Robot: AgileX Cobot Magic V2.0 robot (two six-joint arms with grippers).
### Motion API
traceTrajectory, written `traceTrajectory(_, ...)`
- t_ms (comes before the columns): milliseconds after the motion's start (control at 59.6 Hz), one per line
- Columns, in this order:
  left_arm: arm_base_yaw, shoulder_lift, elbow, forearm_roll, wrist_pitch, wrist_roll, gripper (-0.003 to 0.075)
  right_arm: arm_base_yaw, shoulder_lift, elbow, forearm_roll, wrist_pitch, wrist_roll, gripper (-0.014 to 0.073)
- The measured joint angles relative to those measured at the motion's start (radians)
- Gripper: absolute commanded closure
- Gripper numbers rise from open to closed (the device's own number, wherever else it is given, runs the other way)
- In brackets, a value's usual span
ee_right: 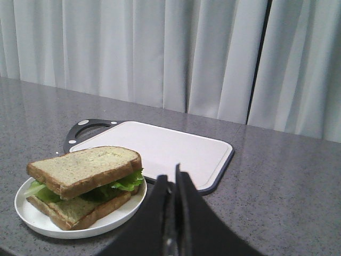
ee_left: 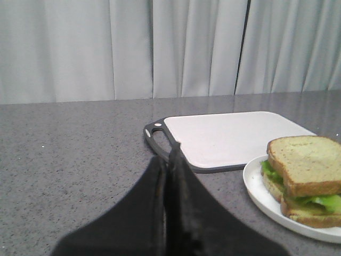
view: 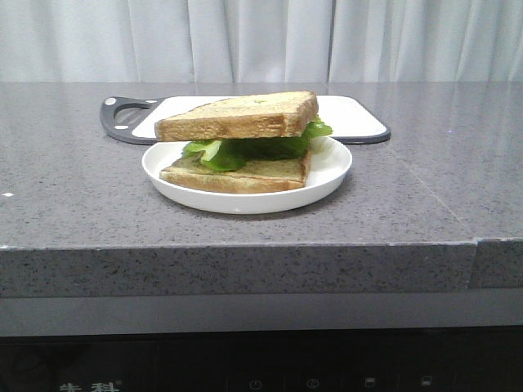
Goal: Left arm grabs bread, right arm adds lettuce
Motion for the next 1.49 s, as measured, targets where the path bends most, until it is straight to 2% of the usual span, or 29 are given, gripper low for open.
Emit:
traceTrajectory(117,0.000,-0.006,0.011,0.309,0.004,-0.316,0.0741,0.000,0.000,0.000,0.000,0.000,0.000,0.0655)
traceTrajectory(185,0.000,-0.006,0.023,0.391,0.004,-0.402,0.0741,0.000,0.000,0.000,0.000,0.000,0.000,0.0655)
traceTrajectory(285,0.015,-0.024,0.053,0.439,0.008,-0.449,0.0741,0.000,0.000,0.000,0.000,0.000,0.000,0.0655)
traceTrajectory(554,0.182,-0.226,0.177,0.455,0.050,-0.494,0.0741,0.000,0.000,0.000,0.000,0.000,0.000,0.0655)
traceTrajectory(654,0.216,-0.236,0.214,0.459,0.082,-0.494,0.0741,0.000,0.000,0.000,0.000,0.000,0.000,0.0655)
traceTrajectory(1493,0.228,-0.236,0.248,0.461,0.107,-0.494,0.0741,0.000,0.000,0.002,0.000,0.000,0.000,0.0655)
